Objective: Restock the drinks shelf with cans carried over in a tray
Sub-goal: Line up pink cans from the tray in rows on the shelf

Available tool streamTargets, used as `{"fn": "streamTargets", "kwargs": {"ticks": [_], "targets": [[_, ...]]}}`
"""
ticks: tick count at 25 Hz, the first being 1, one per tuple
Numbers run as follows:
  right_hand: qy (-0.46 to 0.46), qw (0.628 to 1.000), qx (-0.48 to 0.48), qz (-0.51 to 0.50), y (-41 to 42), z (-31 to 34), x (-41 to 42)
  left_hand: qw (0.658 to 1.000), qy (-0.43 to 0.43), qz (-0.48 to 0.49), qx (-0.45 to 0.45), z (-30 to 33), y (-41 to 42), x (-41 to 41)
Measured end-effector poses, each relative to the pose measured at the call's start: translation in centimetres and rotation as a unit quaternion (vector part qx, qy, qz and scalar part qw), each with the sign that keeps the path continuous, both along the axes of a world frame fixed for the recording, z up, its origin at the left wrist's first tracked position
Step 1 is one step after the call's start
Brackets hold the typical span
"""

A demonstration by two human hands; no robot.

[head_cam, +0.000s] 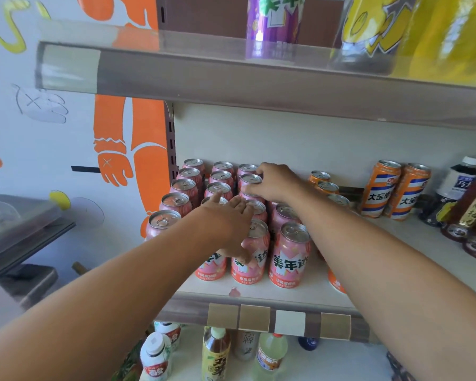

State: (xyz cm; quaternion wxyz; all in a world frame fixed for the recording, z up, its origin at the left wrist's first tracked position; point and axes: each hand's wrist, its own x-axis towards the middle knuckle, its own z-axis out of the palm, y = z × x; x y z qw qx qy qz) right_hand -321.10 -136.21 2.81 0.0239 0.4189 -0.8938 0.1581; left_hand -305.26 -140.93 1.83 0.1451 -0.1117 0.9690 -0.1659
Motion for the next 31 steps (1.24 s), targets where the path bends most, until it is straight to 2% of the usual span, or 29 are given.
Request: {"fn": "streamTargets", "kwargs": {"ticks": [2,7,20,31], "targets": [[0.026,0.999,0.048,0.001,-1.6,-0.6,-0.3,1.0,0.002,0.0,0.005,-0.2,-0.1,0.0],[0.004,0.998,0.06,-0.012,-2.4,-0.4,-0.4,1.0,-0.022,0.0,-0.012,0.0,0.2,-0.3],[-0.03,0.999,0.035,0.003,-2.2,-0.3,-1.5,0.999,-0.024,0.028,-0.018,0.1,0.9,-0.6],[0.006,0.999,0.023,-0.027,-2.6,-0.8,-0.9,0.999,-0.017,0.035,0.0,0.0,1.0,-0.3]]}}
